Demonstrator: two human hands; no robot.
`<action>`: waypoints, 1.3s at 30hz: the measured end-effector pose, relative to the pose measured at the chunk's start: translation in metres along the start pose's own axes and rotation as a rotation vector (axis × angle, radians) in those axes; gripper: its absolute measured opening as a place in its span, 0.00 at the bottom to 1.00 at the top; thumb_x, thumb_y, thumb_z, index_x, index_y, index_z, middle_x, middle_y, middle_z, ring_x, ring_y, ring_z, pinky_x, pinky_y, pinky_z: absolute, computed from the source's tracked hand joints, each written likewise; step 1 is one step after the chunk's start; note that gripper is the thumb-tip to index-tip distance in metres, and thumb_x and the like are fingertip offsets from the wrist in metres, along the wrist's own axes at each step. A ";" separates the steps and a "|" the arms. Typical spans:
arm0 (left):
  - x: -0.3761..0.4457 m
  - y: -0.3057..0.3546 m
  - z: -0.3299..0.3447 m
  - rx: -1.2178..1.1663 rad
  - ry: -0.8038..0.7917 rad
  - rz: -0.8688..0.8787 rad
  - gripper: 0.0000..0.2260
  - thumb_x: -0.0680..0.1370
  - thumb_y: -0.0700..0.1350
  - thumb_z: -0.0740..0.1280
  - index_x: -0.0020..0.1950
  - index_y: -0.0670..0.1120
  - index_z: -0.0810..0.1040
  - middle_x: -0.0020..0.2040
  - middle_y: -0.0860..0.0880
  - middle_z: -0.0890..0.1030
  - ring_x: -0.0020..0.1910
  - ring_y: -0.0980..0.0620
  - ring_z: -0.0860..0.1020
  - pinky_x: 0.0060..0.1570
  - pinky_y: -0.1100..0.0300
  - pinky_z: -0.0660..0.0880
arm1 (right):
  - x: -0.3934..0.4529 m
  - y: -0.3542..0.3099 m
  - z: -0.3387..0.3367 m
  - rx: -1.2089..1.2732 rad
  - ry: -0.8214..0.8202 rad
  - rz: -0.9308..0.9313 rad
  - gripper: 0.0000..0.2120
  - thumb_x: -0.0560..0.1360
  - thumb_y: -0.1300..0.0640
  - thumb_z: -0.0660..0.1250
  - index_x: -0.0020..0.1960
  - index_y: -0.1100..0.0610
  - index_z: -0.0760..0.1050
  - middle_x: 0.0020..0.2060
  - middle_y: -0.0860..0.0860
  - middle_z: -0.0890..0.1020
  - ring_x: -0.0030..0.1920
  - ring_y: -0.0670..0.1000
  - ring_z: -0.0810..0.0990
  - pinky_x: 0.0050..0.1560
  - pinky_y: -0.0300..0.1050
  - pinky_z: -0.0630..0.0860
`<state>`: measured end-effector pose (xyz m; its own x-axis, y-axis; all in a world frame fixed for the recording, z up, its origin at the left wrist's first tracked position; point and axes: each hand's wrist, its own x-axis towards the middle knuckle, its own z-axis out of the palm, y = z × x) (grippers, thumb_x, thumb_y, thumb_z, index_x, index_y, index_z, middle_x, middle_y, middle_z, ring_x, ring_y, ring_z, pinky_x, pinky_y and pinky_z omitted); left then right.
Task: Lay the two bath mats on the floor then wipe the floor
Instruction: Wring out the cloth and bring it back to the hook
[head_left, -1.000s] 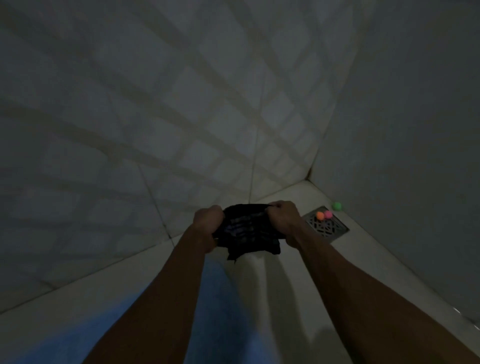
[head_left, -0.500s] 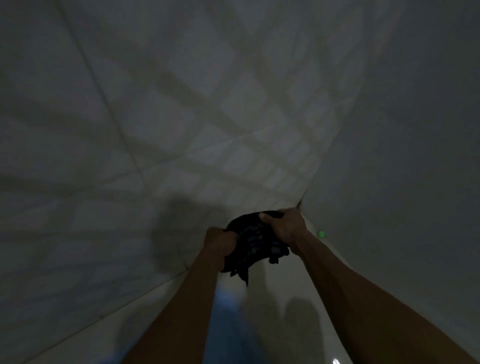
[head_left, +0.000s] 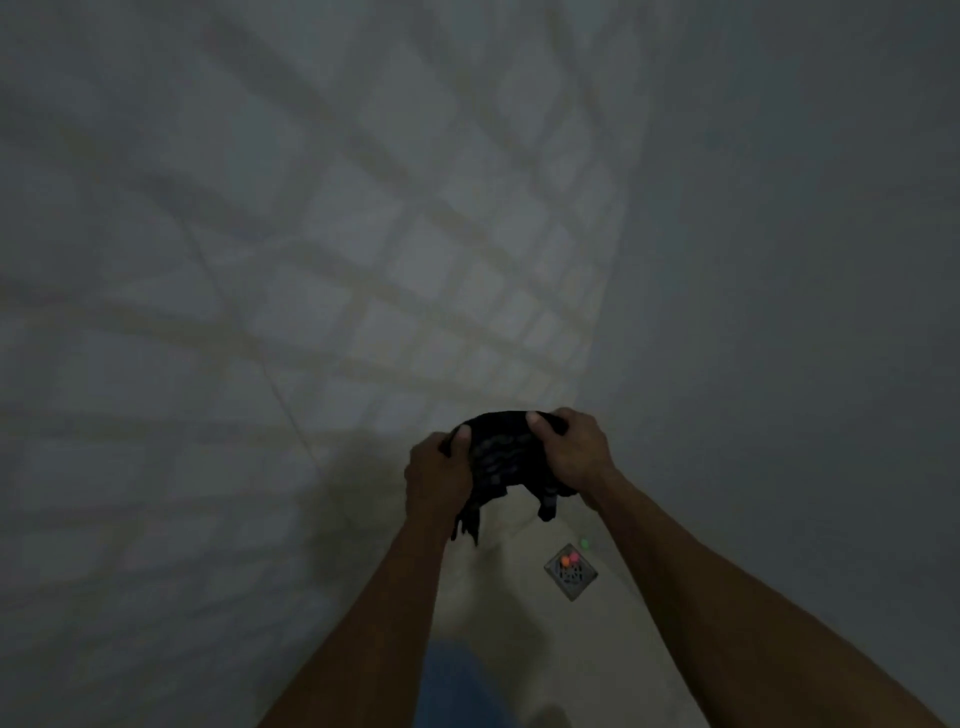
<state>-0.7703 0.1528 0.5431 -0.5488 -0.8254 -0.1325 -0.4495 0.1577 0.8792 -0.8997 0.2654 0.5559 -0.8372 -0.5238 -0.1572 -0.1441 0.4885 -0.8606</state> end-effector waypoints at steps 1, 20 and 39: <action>-0.006 0.025 -0.011 -0.013 0.034 0.037 0.22 0.84 0.54 0.61 0.32 0.49 0.63 0.29 0.48 0.66 0.29 0.48 0.67 0.29 0.57 0.60 | -0.008 -0.023 -0.017 -0.012 0.021 -0.032 0.17 0.79 0.46 0.64 0.51 0.60 0.78 0.44 0.55 0.82 0.46 0.55 0.80 0.44 0.44 0.71; -0.078 0.342 -0.003 0.232 0.473 0.416 0.19 0.80 0.62 0.63 0.39 0.49 0.79 0.34 0.51 0.80 0.37 0.48 0.79 0.36 0.57 0.73 | 0.001 -0.161 -0.283 -0.059 0.249 -0.546 0.14 0.80 0.39 0.55 0.45 0.47 0.70 0.39 0.49 0.80 0.40 0.53 0.79 0.39 0.49 0.77; -0.004 0.479 -0.121 0.293 0.956 0.412 0.24 0.79 0.65 0.62 0.39 0.46 0.78 0.35 0.51 0.78 0.35 0.49 0.76 0.34 0.58 0.69 | 0.087 -0.378 -0.284 0.114 0.247 -0.909 0.16 0.78 0.39 0.60 0.47 0.50 0.77 0.45 0.50 0.83 0.40 0.50 0.75 0.37 0.43 0.68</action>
<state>-0.8988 0.1661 1.0201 0.0241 -0.7403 0.6718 -0.5773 0.5383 0.6139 -1.0678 0.2333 1.0055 -0.5193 -0.5009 0.6924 -0.7542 -0.1123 -0.6470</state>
